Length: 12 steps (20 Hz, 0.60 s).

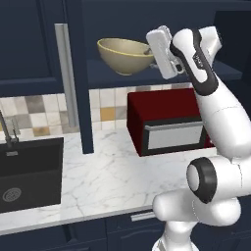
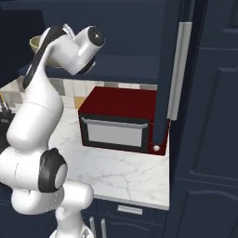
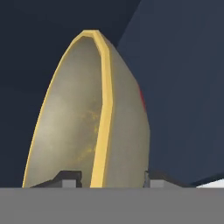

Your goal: Take the smaller bowl and place it next to the appetizer plate on the dining counter , and place the larger bowl next to the plate with cooked food.

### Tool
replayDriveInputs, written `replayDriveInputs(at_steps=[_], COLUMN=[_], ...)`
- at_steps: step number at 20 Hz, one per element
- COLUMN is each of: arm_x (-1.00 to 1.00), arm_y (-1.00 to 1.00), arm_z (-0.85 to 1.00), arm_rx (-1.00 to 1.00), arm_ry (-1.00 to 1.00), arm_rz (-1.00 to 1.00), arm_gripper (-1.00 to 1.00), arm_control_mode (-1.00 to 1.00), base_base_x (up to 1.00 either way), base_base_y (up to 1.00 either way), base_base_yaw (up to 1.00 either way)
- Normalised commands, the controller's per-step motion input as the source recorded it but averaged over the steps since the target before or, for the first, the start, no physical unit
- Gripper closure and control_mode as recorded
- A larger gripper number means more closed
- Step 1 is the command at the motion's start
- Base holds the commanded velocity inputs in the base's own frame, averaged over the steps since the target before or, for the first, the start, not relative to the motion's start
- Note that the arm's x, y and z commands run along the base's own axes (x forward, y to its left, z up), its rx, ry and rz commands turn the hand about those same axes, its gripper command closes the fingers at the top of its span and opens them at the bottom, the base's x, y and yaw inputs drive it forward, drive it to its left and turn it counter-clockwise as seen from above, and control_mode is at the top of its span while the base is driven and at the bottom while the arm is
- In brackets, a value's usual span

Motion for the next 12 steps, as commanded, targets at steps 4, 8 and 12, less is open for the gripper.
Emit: replayDriveInputs(at_steps=[4, 8, 12], arm_x=[-1.0, -1.0, -1.0], arm_y=[-0.19, -0.24, -0.26], arm_z=[0.13, 0.23, 0.0], arm_rx=[0.0, 0.0, -0.06], arm_ry=[-0.02, 0.02, 0.13], arm_rz=[-0.01, 0.0, 0.0], arm_gripper=[1.0, 1.0, 1.0], arm_control_mode=[-1.0, -1.0, -1.0], base_base_x=[0.0, 0.0, 0.0], base_base_y=[0.0, 0.0, 0.0], base_base_yaw=[0.0, 0.0, 0.0])
